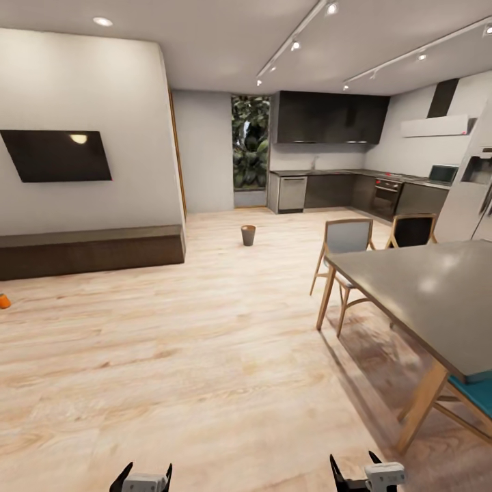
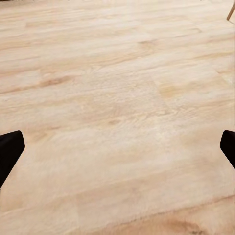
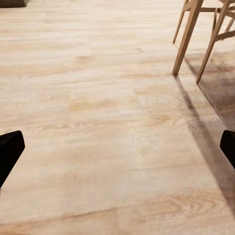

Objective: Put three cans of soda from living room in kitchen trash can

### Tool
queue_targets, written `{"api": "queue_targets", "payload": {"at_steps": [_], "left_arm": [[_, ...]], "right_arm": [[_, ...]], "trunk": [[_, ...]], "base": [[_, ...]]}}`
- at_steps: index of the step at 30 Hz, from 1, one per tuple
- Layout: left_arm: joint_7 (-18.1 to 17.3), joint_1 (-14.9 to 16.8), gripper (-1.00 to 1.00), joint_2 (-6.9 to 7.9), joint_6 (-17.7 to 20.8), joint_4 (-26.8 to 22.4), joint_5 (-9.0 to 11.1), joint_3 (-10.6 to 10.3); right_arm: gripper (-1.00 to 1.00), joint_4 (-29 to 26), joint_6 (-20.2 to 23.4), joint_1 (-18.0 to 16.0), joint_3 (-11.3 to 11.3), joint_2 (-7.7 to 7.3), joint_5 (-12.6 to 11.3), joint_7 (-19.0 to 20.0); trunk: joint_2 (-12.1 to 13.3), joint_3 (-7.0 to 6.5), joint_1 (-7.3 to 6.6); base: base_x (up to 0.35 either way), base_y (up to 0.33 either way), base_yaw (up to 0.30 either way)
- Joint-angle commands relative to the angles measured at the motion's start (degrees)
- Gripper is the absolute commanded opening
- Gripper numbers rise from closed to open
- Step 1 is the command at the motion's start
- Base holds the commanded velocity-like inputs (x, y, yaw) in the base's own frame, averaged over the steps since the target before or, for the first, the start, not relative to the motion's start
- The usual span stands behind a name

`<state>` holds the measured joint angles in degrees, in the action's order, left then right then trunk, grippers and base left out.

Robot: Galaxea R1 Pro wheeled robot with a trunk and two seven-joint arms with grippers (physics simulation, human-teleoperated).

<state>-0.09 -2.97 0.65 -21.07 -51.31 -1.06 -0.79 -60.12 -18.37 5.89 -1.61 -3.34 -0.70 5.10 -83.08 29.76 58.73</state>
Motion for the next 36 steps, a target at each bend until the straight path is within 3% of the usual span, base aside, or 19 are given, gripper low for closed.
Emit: {"api": "queue_targets", "payload": {"at_steps": [1,15,36], "left_arm": [[0.00,0.00,1.00,-0.01,0.01,0.00,0.00,0.00],[0.00,-0.01,1.00,-0.04,-0.01,0.16,0.00,0.00],[0.00,-0.02,1.00,-0.04,0.02,0.11,0.00,0.00]], "right_arm": [[1.00,0.02,0.00,0.00,0.01,0.00,0.00,0.00],[1.00,0.53,0.00,0.00,0.53,0.08,0.03,0.03],[1.00,0.61,0.00,0.00,0.42,0.06,0.00,0.02]], "trunk": [[0.00,0.00,0.00],[0.00,0.00,0.00],[0.00,0.28,0.00]], "base": [[0.284,0.136,-0.006],[0.236,0.114,0.009],[0.219,-0.006,0.167]]}}
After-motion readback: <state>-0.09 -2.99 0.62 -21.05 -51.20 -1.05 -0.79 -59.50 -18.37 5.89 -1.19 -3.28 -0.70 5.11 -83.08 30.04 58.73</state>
